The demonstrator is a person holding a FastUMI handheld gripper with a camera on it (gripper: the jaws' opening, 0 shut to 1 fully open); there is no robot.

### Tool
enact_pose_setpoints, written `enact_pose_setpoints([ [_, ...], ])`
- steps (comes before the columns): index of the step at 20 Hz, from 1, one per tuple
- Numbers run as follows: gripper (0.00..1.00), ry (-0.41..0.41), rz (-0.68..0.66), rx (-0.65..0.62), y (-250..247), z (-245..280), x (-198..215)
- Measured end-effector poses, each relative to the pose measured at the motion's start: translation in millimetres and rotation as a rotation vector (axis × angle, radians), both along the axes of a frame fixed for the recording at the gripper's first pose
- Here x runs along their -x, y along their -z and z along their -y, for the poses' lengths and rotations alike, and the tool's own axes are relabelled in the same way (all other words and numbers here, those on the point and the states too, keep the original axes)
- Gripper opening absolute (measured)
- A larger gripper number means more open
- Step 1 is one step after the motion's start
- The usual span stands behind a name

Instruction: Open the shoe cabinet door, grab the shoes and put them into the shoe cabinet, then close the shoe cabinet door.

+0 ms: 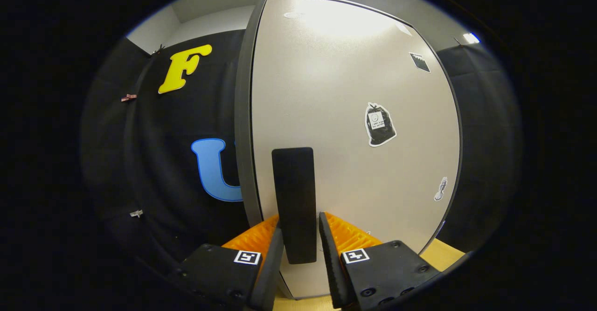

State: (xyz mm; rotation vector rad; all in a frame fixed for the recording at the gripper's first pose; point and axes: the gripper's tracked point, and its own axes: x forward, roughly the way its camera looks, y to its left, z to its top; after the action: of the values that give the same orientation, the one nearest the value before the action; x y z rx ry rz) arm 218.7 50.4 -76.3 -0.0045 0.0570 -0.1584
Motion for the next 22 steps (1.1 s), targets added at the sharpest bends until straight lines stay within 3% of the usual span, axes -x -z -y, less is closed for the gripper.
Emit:
enact_pose_setpoints([
  [1, 0.49, 0.0, 0.003, 0.004, -1, -2, 4],
  [2, 0.35, -0.008, -0.001, 0.002, -6, -5, 17],
  [3, 0.35, -0.003, 0.001, 0.002, 0, -1, 0],
  [11, 0.35, -0.033, -0.03, -0.026, 3, -1, 4],
  [22, 0.35, -0.118, -0.048, -0.029, -5, -5, 44],
])
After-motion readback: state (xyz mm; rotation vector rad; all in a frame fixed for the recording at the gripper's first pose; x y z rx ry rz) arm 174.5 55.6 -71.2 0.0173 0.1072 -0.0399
